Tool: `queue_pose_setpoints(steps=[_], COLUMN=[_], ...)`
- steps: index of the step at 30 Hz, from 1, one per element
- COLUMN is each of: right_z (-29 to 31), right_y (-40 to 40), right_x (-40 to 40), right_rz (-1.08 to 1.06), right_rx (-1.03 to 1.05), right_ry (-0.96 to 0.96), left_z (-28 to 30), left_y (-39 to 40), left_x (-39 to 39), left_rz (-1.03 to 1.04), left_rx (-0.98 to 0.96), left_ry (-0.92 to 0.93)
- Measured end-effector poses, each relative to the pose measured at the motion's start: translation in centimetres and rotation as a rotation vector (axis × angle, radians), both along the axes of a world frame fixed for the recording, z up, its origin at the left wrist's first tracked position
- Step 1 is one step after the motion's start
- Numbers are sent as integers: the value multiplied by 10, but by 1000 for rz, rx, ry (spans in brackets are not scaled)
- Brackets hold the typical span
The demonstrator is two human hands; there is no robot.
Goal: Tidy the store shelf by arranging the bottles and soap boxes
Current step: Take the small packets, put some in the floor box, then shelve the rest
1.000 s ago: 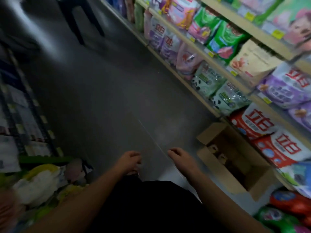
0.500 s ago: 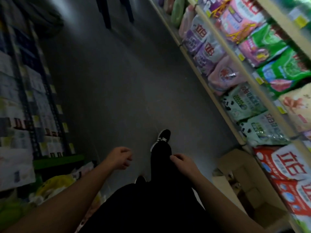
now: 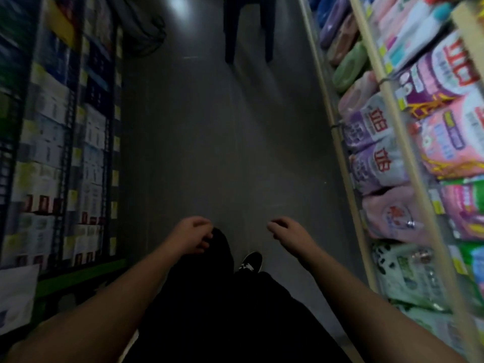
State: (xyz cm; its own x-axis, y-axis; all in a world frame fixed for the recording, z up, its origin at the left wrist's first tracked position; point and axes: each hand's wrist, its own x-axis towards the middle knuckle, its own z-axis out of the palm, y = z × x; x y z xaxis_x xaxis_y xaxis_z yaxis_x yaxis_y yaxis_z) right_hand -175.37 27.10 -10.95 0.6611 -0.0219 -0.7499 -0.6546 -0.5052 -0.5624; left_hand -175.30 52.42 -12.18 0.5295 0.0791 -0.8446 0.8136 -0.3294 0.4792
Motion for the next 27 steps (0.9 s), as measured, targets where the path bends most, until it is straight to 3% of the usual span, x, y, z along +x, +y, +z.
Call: queue_pose_setpoints(steps=[7,17,27], right_z=[-18,-20,-39], right_y=[-37,-68,-158], right_x=[126,256,433], right_rz=[-151,-552,-689], right_rx=[-18,-6,45], right_ry=[53,163,97], left_z=[-27,8,15], left_y=[-41,-109,-216], left_x=[160,444,600], left_rz=[-71,-499,-508], left_rx=[-57,-5,-40], left_ry=[31,-49,-61])
